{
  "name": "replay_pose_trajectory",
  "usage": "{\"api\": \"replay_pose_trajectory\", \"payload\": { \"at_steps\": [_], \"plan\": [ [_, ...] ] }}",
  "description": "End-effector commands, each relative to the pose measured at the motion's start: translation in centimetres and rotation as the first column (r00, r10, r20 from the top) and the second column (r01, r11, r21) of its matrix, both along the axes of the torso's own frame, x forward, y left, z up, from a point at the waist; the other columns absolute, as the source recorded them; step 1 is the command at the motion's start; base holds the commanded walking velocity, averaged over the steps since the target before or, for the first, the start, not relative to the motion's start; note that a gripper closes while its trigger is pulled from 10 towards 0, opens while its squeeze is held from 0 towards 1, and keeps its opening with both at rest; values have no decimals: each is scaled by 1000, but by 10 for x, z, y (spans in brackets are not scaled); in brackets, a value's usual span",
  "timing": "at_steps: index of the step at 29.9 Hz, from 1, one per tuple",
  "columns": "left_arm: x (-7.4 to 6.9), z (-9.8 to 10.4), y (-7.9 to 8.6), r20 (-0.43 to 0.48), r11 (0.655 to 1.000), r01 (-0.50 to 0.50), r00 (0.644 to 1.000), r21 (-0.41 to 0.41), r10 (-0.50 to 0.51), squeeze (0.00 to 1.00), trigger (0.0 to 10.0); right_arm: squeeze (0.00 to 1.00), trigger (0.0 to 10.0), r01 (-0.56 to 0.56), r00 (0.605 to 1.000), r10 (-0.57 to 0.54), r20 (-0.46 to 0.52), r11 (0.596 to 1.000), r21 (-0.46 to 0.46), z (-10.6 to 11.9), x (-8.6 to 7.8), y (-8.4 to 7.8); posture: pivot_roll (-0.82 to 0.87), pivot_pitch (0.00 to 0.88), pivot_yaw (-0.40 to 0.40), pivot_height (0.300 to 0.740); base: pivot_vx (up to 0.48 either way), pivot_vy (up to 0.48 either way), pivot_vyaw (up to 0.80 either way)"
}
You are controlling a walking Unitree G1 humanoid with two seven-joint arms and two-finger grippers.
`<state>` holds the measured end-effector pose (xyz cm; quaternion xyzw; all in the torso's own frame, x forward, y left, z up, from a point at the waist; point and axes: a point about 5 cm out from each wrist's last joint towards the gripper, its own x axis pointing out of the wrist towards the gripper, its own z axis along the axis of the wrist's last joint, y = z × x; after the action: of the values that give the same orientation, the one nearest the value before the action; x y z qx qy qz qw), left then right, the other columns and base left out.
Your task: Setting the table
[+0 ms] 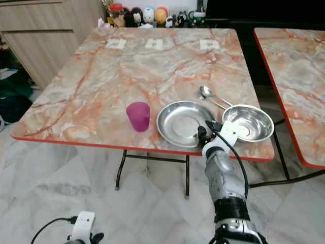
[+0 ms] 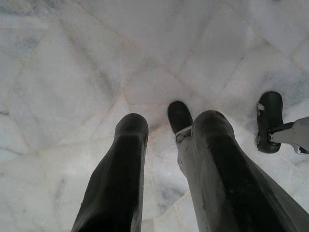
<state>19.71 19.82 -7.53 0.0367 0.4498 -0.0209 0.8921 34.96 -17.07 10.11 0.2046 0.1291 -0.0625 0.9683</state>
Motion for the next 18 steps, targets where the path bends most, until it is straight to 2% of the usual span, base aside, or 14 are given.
{"api": "replay_pose_trajectory", "payload": {
  "at_steps": [1, 3, 4, 18],
  "plan": [
    [-7, -3, 4, -29, 1000, -12, 999, 8, 12, 0, 10000, 0, 10000, 19, 999, -19, -38, 1000, -4, -6, 0, -3, -113, 121, 43, 740, 0, 0, 0],
    [-7, -3, 4, -28, 1000, -13, 1000, 7, 13, 0, 10000, 0, 10000, 22, 998, -22, -54, 1000, -9, -8, 0, -4, -113, 122, 44, 740, 0, 0, 0],
    [-6, -3, 4, -27, 1000, -13, 1000, 7, 13, 0, 10000, 0, 0, 25, 998, -25, -59, 1000, -10, -9, 1, -4, -111, 123, 45, 740, 0, 0, 0],
    [-7, -3, 6, -30, 1000, -14, 999, 10, 14, 0, 10000, 0, 0, 1, 998, -2, -58, 1000, -17, -8, 6, 2, -106, 125, 46, 740, 0, 0, 0]
  ]
}}
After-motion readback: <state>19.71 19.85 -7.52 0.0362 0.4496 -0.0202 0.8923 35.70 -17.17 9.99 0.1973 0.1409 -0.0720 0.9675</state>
